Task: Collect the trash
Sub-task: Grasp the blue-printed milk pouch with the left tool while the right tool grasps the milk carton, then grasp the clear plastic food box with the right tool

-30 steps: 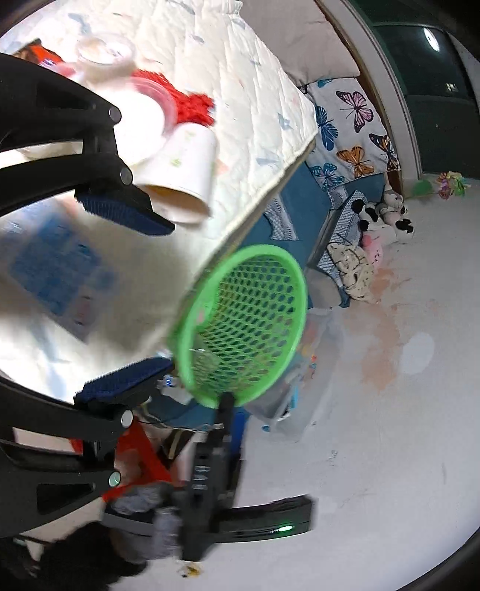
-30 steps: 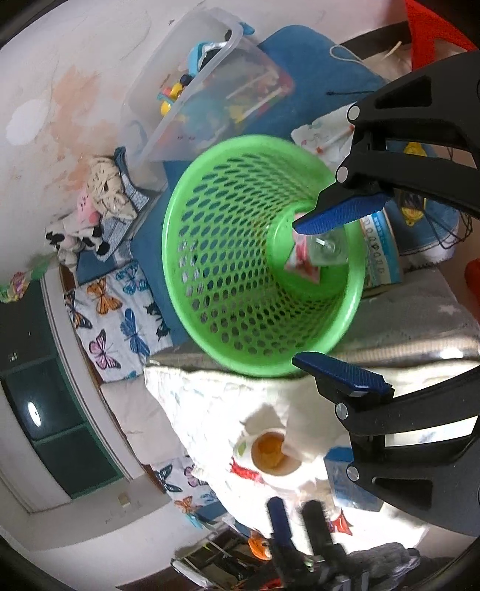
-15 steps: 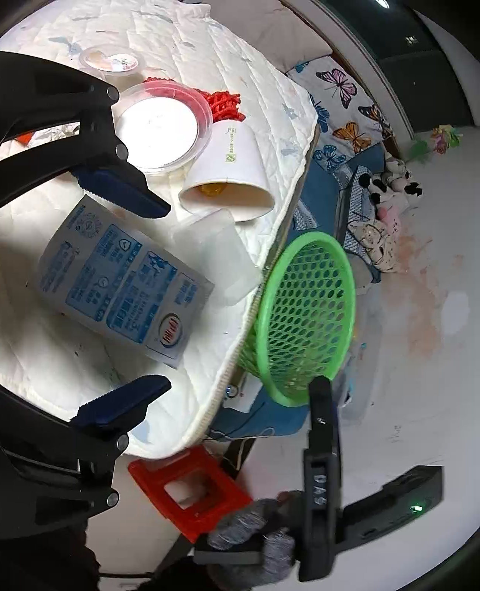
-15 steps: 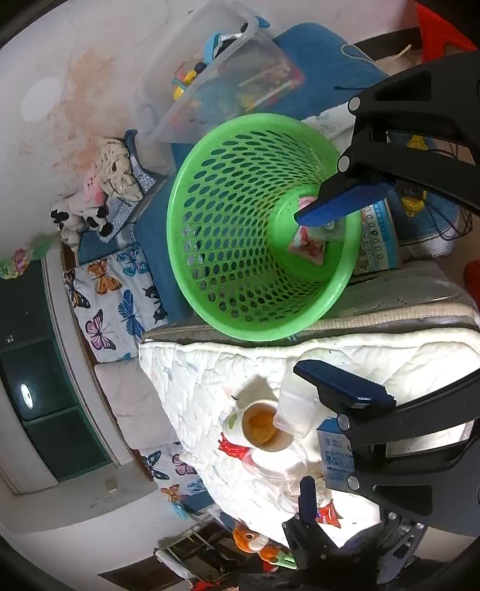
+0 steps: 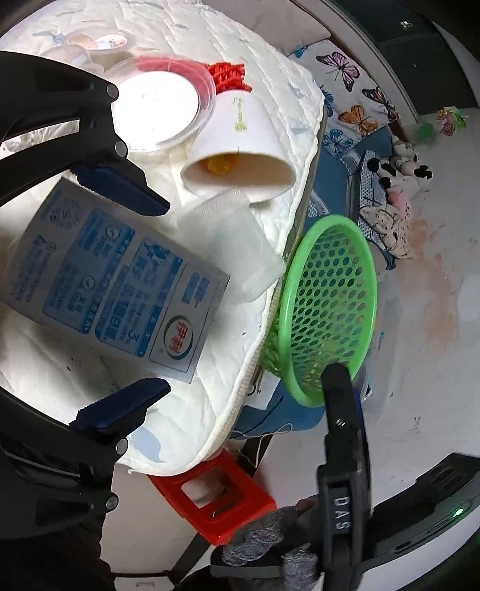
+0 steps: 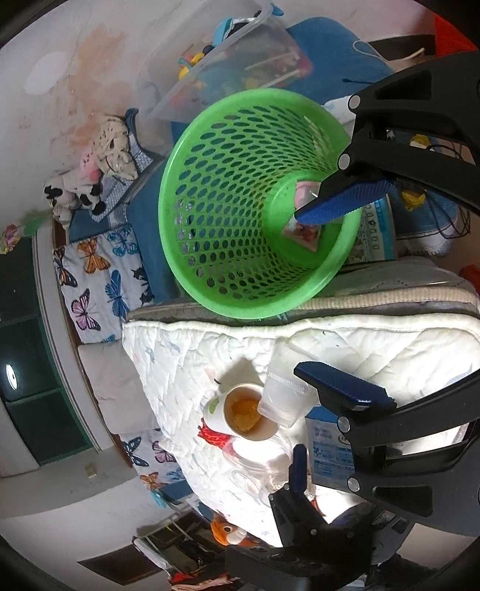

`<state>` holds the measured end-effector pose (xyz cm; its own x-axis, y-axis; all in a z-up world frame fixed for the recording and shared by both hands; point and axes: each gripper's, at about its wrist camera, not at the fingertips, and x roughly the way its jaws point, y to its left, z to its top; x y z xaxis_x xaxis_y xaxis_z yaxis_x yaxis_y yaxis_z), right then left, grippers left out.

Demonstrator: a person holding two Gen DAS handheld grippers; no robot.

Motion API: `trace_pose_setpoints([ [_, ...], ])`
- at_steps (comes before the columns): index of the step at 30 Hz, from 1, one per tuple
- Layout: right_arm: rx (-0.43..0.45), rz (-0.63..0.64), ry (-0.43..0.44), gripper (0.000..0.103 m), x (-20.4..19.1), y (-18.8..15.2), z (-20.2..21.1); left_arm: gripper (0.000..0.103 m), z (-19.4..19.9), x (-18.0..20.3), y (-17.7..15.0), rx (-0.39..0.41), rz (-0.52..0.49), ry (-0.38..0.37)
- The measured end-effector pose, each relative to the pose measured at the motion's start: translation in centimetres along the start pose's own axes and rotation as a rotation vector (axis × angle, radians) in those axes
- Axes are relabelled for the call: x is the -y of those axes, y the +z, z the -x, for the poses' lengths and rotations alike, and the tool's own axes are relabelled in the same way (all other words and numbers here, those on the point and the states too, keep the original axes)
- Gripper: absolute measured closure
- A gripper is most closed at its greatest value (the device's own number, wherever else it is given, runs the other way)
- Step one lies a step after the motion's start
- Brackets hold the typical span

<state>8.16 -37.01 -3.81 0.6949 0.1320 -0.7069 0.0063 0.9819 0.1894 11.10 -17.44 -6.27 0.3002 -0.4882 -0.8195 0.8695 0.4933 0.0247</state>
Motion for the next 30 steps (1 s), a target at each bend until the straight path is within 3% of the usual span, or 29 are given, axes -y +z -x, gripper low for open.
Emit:
trace_pose_setpoints([
  [9, -0.029, 0.040, 0.021, 0.027, -0.5, 0.2, -1.1, 0.033, 0.9, -0.2, -0.1, 0.048, 0.041, 0.023],
  [18, -0.053, 0.118, 0.066, 0.027, -2.1, 0.5, -2.3, 0.035, 5.0, -1.6, -0.7, 0.129, 0.153, 0.075],
  [30, -0.090, 0.376, 0.145, 0.027, -7.2, 0.9, -5.8, 0.035, 9.4, -5.5, -2.4, 0.201, 0.342, 0.157],
])
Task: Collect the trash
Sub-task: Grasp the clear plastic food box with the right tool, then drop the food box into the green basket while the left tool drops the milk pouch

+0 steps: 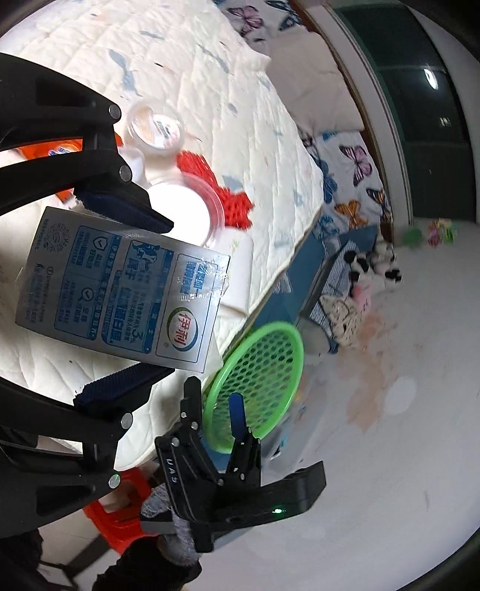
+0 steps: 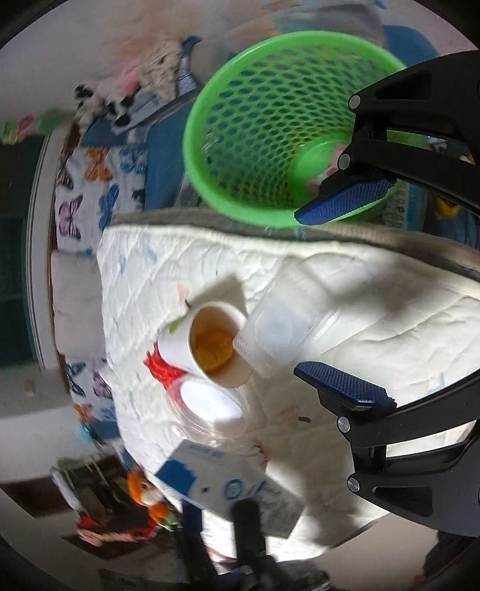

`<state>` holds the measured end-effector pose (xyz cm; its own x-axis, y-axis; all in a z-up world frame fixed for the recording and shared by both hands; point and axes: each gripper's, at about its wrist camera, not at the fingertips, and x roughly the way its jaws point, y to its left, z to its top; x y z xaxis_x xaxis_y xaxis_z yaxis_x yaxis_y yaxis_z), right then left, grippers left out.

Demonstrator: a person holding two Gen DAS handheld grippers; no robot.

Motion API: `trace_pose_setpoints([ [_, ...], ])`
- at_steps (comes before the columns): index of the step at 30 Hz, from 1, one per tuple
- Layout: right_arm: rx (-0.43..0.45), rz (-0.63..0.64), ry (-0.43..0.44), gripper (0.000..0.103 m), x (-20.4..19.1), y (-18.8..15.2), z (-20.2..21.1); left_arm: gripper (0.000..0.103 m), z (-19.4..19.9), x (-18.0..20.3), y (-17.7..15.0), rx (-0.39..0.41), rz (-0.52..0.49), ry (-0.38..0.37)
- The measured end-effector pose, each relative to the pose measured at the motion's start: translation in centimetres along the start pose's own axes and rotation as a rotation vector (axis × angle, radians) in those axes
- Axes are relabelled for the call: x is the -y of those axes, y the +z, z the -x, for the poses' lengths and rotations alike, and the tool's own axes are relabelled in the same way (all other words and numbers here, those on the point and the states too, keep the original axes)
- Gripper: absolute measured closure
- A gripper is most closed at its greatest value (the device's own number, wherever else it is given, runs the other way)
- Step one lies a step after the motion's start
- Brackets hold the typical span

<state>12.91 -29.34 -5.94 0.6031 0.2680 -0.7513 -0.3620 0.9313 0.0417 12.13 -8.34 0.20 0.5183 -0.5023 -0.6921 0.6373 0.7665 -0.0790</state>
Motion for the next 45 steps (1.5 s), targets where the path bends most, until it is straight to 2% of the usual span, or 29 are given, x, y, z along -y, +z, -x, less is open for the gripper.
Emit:
trace_pose_setpoints([
  [14, -0.075, 0.218, 0.050, 0.025, -2.0, 2.0, -5.1, 0.035, 0.5, -2.0, -1.1, -0.003, 0.060, 0.021],
  [19, -0.108, 0.248, 0.056, 0.026, -2.6, 1.8, -6.0, 0.035, 0.4, -2.4, -1.2, -0.005, 0.082, 0.014],
  [20, -0.111, 0.248, 0.055, 0.029, -2.6, 1.7, -6.1, 0.035, 0.3, -2.4, -1.2, -0.005, 0.083, 0.014],
  [22, -0.112, 0.247, 0.056, 0.029, -2.7, 1.5, -6.1, 0.035, 0.3, -2.4, -1.2, -0.004, 0.085, 0.014],
  [34, -0.057, 0.144, 0.039, 0.030, -2.1, 0.5, -3.6, 0.035, -0.3, -1.5, -0.7, 0.004, 0.089, -0.009],
  [37, -0.033, 0.088, 0.020, 0.030, -1.1, 0.2, -2.5, 0.035, -0.5, -0.7, -0.1, 0.011, 0.078, -0.025],
  [38, -0.027, 0.072, 0.012, 0.037, -0.7, 0.1, -2.2, 0.035, -0.7, -0.5, 0.2, 0.014, 0.075, -0.031],
  [45, 0.018, -0.075, -0.012, 0.037, 3.3, -0.5, 0.0, 0.035, -1.5, 0.9, 2.0, 0.036, 0.064, -0.069],
])
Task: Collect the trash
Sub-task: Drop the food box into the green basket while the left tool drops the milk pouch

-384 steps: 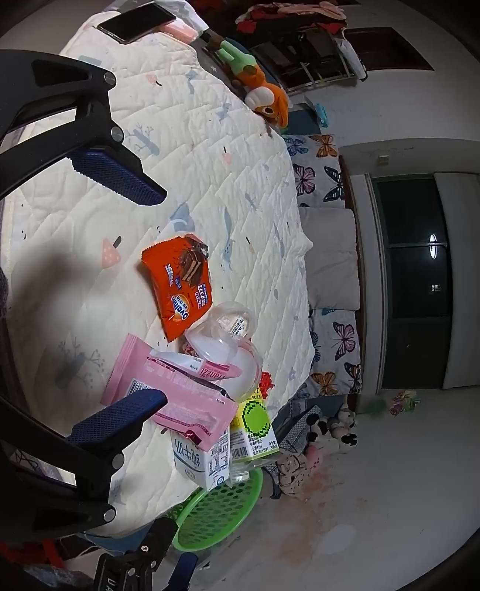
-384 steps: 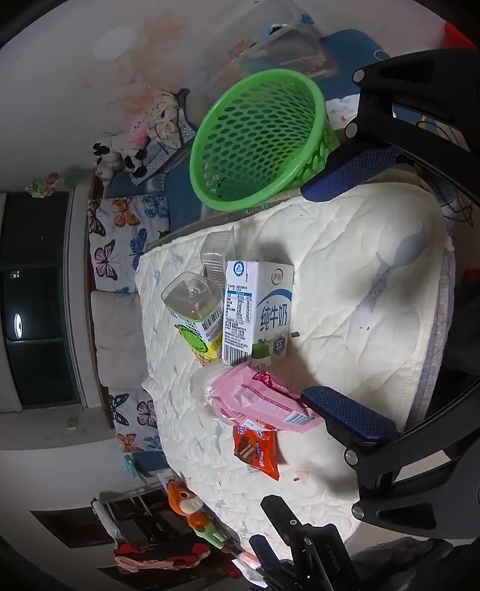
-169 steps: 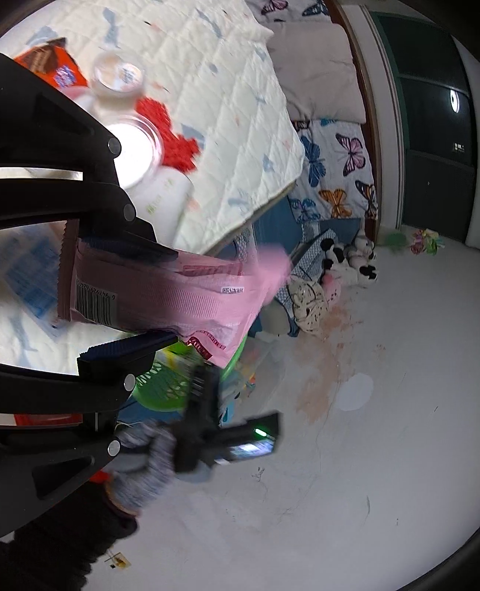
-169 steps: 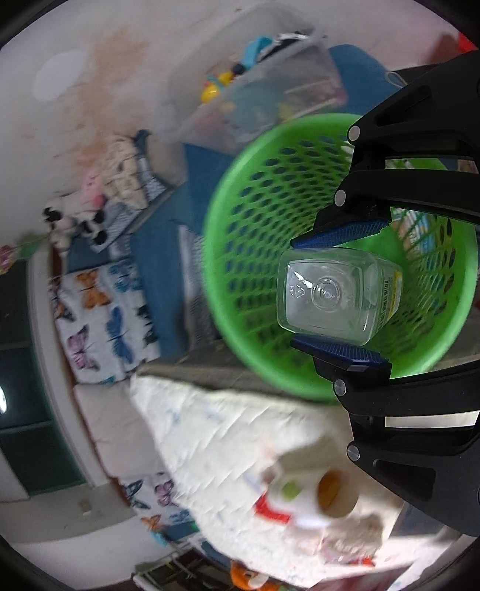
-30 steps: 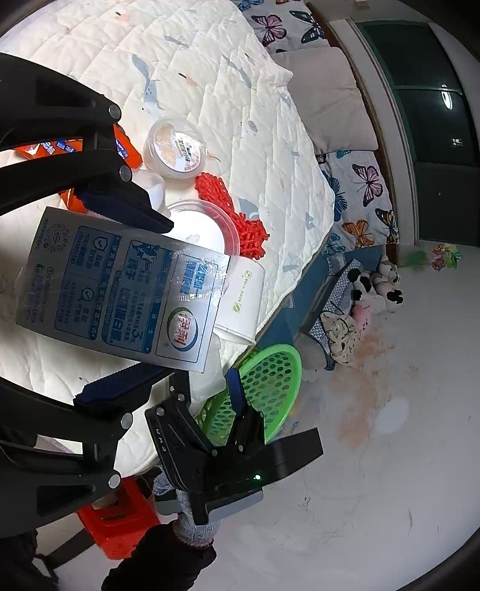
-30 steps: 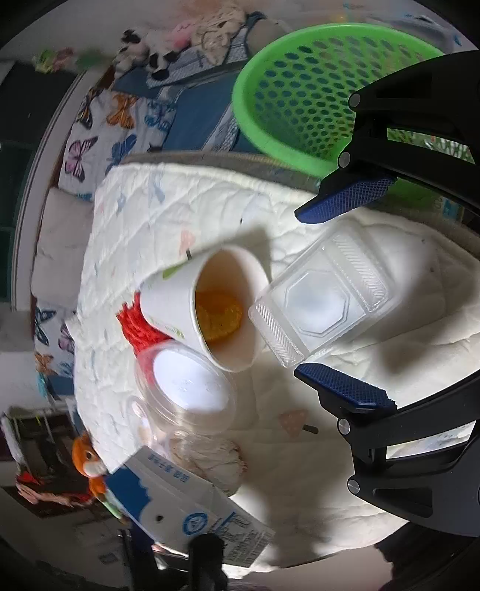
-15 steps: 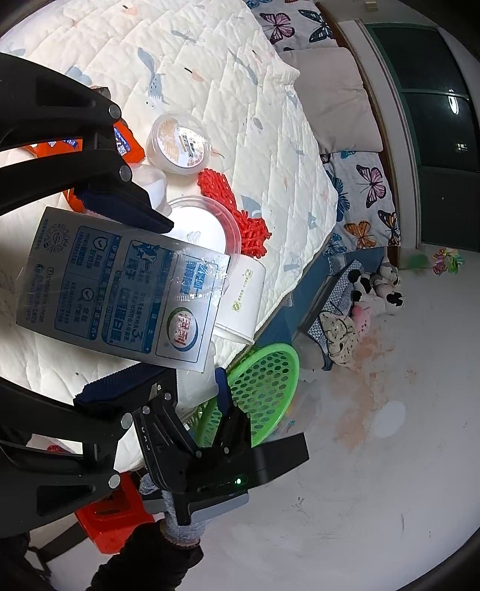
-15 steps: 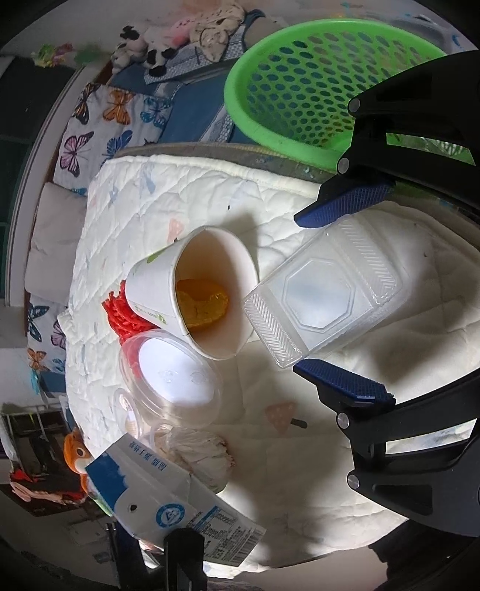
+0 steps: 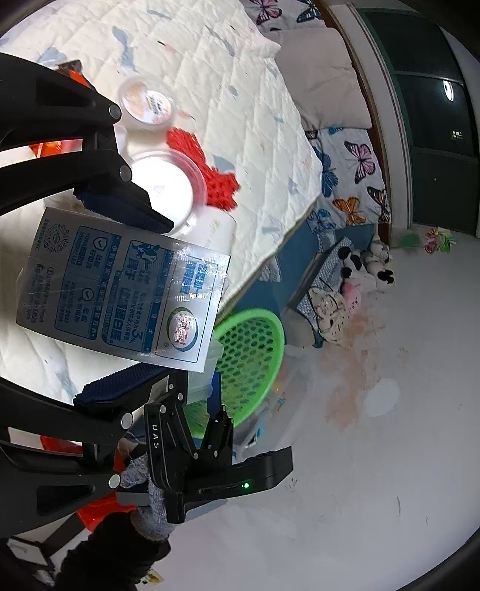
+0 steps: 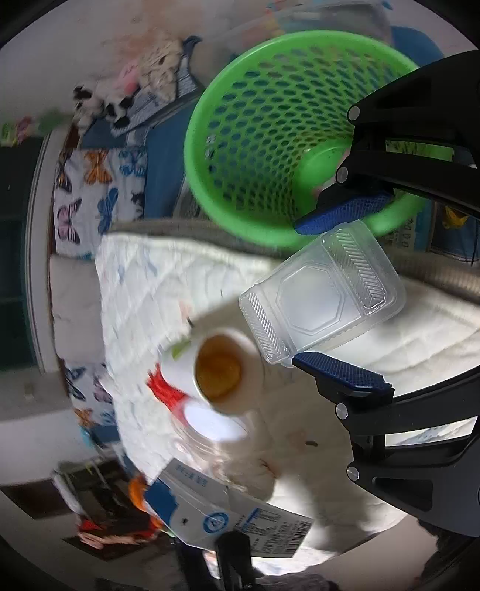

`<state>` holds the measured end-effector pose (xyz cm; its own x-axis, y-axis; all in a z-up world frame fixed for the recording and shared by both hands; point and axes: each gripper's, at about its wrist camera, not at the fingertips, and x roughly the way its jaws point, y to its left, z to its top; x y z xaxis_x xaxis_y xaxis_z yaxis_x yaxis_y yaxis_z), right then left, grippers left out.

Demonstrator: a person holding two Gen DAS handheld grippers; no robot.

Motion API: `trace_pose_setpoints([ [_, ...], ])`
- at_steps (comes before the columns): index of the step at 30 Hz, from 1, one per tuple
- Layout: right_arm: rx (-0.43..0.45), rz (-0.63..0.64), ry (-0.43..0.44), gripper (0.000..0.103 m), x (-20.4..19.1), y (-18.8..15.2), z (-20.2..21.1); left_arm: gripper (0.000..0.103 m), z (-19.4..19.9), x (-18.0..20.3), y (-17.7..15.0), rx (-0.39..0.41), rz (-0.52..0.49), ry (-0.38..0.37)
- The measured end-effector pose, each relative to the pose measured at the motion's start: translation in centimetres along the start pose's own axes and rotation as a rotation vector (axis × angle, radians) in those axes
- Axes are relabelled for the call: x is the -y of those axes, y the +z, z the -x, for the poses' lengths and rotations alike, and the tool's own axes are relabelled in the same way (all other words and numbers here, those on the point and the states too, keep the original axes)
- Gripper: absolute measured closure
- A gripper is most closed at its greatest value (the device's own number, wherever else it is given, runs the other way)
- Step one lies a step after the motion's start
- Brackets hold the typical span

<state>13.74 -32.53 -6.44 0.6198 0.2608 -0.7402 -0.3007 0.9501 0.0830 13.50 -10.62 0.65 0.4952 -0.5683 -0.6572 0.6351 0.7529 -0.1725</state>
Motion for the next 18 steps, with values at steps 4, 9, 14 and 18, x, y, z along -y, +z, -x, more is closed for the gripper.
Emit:
trace_pose_setpoints([
  [4, 0.026, -0.050, -0.028, 0.037, 1.8, -0.2, 1.0, 0.035, -0.8, 1.0, 1.2, 0.003, -0.009, -0.014],
  [9, 0.044, -0.155, -0.084, 0.037, 5.3, -0.2, 1.7, 0.035, -2.2, 2.4, 2.9, 0.001, -0.022, -0.034],
  [14, 0.037, -0.222, -0.150, 0.036, 8.2, -1.1, 1.9, 0.035, -3.9, 3.7, 4.6, 0.002, -0.027, -0.065],
  [18, 0.035, -0.282, -0.171, 0.035, 10.4, -1.9, 2.0, 0.035, -6.0, 5.0, 6.0, -0.011, -0.029, -0.088],
])
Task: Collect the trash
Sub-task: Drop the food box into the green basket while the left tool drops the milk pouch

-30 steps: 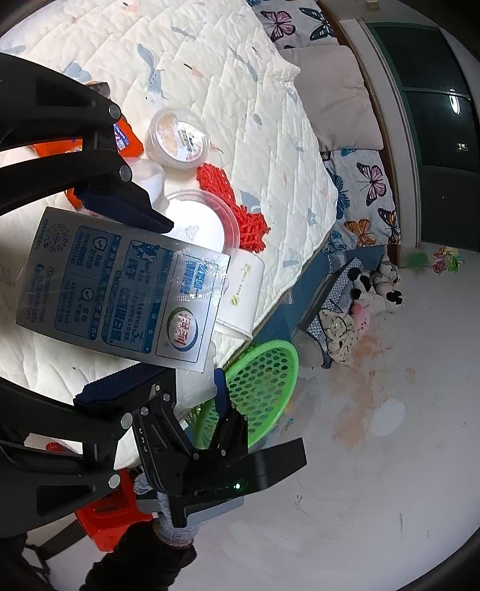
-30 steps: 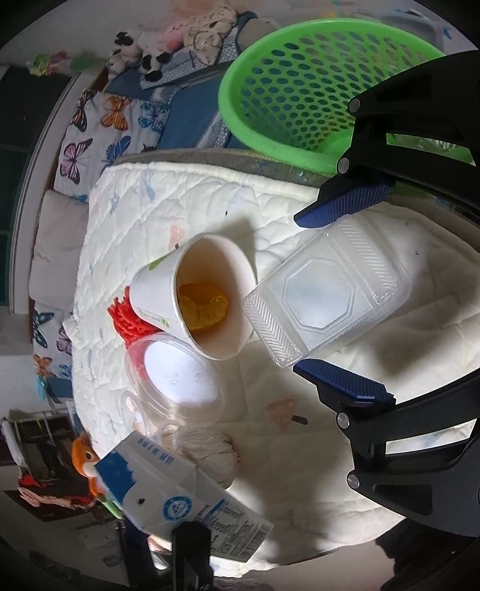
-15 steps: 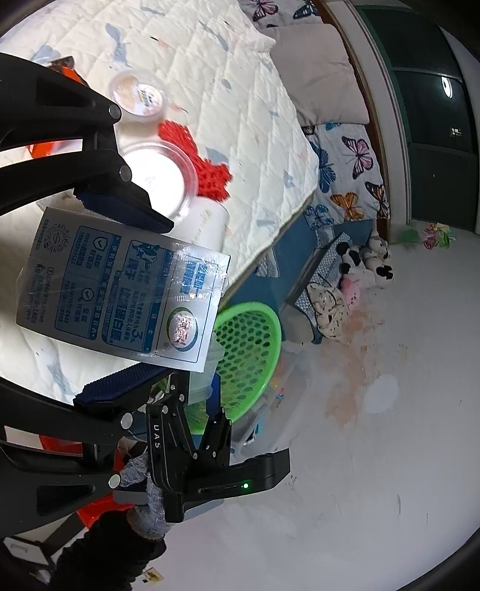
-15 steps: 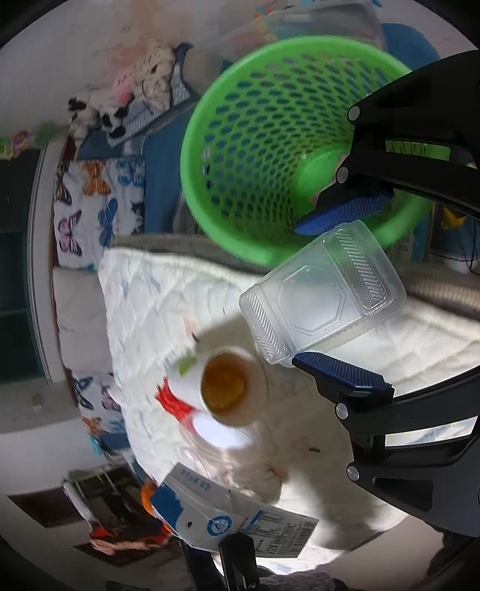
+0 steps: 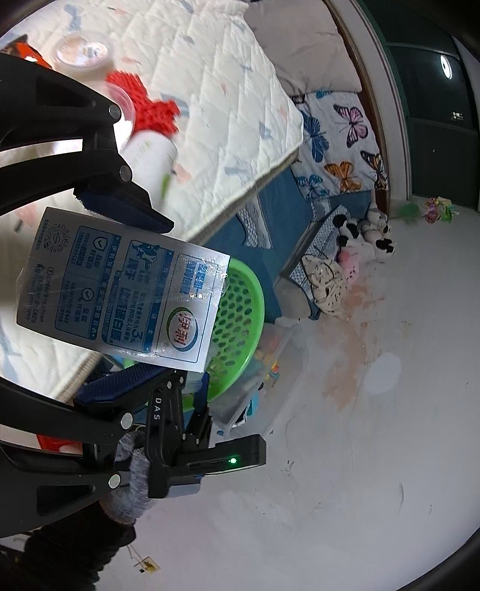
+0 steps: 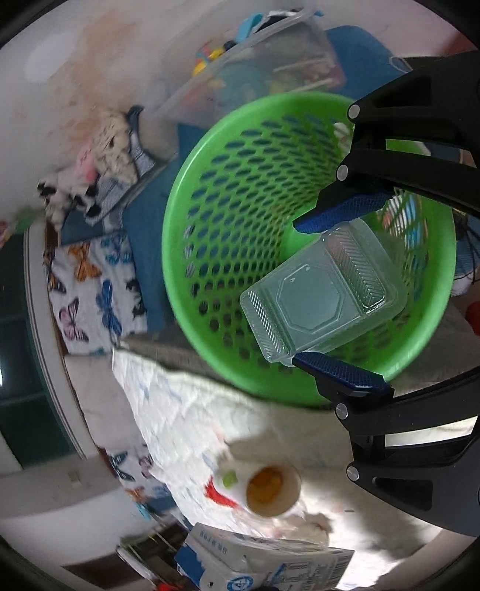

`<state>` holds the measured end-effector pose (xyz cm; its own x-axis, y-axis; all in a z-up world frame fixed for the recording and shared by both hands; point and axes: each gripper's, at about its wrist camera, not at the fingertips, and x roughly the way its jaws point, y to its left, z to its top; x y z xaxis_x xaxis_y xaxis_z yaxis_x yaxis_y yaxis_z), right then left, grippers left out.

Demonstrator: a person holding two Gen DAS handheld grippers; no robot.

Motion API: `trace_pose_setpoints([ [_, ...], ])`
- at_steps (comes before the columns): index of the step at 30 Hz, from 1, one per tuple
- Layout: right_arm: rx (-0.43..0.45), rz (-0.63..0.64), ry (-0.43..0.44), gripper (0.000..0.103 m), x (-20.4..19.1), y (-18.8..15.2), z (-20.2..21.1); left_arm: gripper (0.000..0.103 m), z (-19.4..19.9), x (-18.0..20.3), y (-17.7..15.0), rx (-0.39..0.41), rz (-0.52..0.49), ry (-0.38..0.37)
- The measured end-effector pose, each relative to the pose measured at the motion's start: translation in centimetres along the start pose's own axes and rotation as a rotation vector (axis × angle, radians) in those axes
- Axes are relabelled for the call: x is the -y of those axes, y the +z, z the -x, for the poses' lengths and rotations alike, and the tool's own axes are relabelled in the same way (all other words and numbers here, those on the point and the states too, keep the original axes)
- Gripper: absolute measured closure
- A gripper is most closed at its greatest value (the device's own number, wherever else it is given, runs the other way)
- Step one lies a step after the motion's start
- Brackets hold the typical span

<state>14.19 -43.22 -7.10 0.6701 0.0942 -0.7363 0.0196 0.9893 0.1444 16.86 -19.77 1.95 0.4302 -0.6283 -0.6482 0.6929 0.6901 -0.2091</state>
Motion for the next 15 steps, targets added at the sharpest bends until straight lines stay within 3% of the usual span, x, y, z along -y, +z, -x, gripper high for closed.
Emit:
trace_pose_setpoints([
  [15, 0.034, -0.128, -0.023, 0.030, 4.2, -1.6, 2.1, 0.035, -7.1, 3.7, 3.4, -0.044, -0.007, -0.017],
])
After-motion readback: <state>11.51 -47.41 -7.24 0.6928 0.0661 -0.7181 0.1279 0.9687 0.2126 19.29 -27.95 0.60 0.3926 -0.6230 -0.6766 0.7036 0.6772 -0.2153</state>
